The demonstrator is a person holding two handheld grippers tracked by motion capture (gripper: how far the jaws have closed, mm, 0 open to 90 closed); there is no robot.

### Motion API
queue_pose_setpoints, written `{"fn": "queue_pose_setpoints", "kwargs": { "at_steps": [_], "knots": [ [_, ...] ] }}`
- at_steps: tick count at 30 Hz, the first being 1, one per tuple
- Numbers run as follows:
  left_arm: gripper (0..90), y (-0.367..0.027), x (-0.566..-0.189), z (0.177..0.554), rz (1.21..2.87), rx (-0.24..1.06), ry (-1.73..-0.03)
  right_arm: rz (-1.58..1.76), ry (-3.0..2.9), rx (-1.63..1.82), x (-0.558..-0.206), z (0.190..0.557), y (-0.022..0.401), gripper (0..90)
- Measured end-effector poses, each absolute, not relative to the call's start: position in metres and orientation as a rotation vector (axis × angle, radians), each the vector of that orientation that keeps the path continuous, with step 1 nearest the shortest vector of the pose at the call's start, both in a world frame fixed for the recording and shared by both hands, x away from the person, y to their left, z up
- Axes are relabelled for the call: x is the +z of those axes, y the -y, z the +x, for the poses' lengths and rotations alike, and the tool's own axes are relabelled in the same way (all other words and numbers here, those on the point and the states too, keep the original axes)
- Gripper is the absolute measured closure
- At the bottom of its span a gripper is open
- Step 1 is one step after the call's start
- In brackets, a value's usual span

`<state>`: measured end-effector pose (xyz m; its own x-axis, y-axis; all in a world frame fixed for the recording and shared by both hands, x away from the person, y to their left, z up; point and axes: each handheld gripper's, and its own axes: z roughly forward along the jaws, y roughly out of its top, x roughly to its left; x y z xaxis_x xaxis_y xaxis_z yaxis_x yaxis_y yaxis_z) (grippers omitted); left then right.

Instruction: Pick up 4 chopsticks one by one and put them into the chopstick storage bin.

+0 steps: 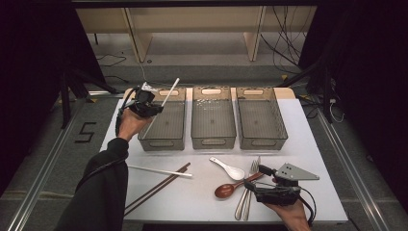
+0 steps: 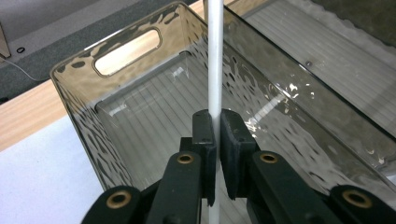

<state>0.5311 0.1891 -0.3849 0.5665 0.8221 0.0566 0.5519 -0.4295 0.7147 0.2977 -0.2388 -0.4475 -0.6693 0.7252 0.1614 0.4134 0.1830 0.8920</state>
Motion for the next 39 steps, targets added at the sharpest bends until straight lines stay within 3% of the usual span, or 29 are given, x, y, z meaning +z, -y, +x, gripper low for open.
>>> {"fn": "queue_pose_setpoints", "kwargs": {
  "at_steps": [23,27,34,39],
  "knots": [
    [81.9,-0.191,-0.412,0.535,2.171,0.497,-1.170,1.077,-2.168,1.478,-0.447,0.298,0.238,23.3],
    [73.3,-0.192,-0.408,0.533,2.176,0.495,-1.155,1.077,-2.169,1.478,-0.447,0.298,0.238,23.3],
    [42.6,-0.192,-0.387,0.521,2.154,0.456,-1.151,1.078,-2.170,1.476,-0.448,0.298,0.238,23.3],
    [30.6,-0.190,-0.375,0.502,2.161,0.394,-1.092,1.077,-2.172,1.475,-0.447,0.297,0.238,23.3]
  ]
}}
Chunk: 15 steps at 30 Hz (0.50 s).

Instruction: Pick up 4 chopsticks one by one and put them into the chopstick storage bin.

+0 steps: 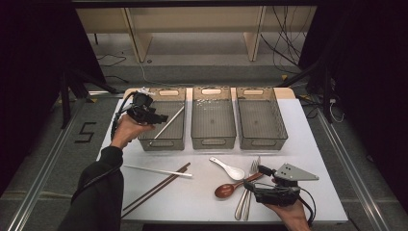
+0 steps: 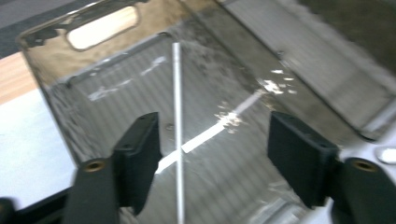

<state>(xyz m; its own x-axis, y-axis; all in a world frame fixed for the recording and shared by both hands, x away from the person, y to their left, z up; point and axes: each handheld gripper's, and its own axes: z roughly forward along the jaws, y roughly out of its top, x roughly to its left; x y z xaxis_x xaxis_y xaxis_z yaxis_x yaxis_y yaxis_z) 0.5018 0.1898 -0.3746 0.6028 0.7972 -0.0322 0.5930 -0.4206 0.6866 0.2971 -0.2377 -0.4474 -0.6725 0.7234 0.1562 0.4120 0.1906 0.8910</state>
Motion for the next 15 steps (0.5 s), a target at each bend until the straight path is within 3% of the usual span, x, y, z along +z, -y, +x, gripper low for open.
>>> {"fn": "queue_pose_setpoints", "kwargs": {
  "at_steps": [15],
  "knots": [
    [23.4,-0.179,-0.370,0.453,2.203,0.390,-0.937,1.077,-2.165,1.473,-0.447,0.296,0.238,23.3]
  ]
}}
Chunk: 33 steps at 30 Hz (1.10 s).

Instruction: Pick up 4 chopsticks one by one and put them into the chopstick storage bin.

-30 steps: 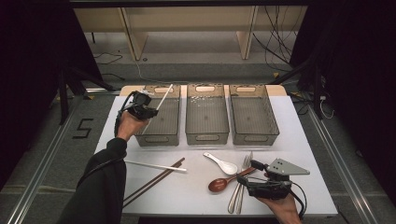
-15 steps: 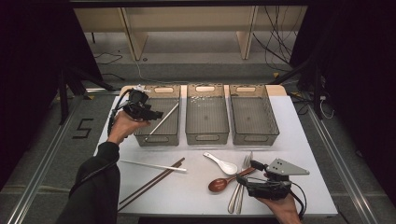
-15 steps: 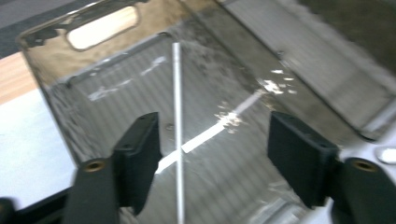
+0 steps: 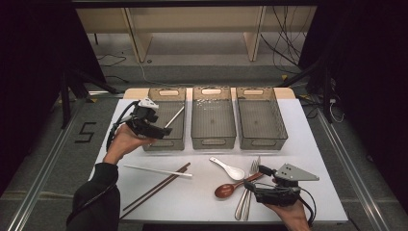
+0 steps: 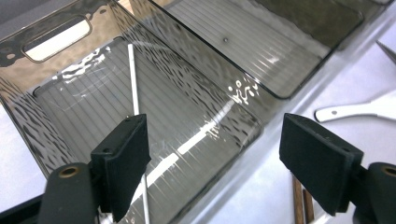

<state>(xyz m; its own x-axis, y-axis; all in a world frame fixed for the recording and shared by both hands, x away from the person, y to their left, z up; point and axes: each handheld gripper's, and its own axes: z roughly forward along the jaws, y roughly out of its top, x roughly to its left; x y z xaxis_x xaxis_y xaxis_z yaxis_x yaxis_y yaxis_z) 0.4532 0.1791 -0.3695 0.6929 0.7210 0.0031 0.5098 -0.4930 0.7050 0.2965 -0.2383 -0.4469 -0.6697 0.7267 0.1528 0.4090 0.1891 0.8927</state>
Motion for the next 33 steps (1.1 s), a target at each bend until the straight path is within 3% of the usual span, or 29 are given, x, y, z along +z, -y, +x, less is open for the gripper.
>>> {"fn": "queue_pose_setpoints", "kwargs": {
  "at_steps": [9,33],
  "knots": [
    [23.7,-0.186,-0.386,0.437,2.266,0.363,-0.896,1.069,-2.167,1.470,-0.447,0.297,0.237,23.3],
    [25.6,-0.167,-0.419,0.418,2.636,0.281,-0.695,1.070,-2.163,1.485,-0.445,0.296,0.239,23.2]
  ]
}}
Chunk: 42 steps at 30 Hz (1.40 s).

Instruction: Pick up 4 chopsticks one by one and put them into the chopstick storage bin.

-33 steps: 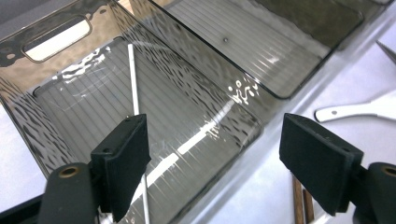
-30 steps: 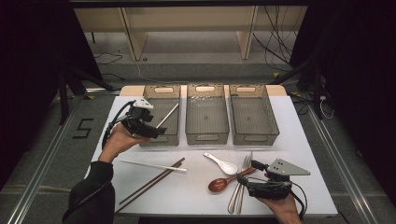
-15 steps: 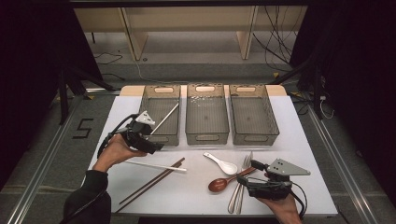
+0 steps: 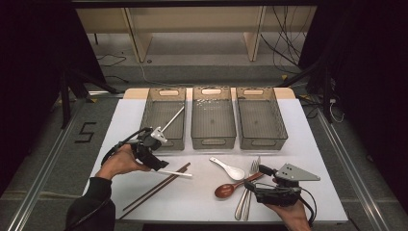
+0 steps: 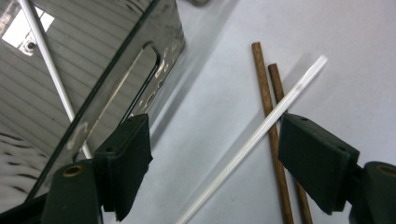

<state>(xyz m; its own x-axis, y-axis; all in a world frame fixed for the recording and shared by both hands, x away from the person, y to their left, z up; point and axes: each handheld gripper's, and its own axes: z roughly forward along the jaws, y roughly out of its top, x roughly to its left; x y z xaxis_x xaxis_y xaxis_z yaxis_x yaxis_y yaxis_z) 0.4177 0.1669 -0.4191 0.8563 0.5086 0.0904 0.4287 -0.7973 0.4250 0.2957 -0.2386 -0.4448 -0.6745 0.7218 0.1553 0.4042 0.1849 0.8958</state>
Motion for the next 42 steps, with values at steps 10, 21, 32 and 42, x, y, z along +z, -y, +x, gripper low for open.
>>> {"fn": "queue_pose_setpoints", "kwargs": {
  "at_steps": [10,21,32,42],
  "knots": [
    [32.3,-0.168,-0.430,0.415,2.728,0.236,-0.661,1.071,-2.158,1.488,-0.445,0.296,0.239,23.2],
    [38.9,-0.166,-0.446,0.415,2.773,0.176,-0.620,1.072,-2.159,1.489,-0.445,0.296,0.239,23.2],
    [54.8,-0.163,-0.457,0.415,2.789,0.140,-0.574,1.070,-2.162,1.484,-0.445,0.295,0.239,23.2],
    [64.8,-0.162,-0.462,0.417,2.821,0.130,-0.530,1.060,-2.168,1.477,-0.445,0.295,0.239,23.2]
  ]
}}
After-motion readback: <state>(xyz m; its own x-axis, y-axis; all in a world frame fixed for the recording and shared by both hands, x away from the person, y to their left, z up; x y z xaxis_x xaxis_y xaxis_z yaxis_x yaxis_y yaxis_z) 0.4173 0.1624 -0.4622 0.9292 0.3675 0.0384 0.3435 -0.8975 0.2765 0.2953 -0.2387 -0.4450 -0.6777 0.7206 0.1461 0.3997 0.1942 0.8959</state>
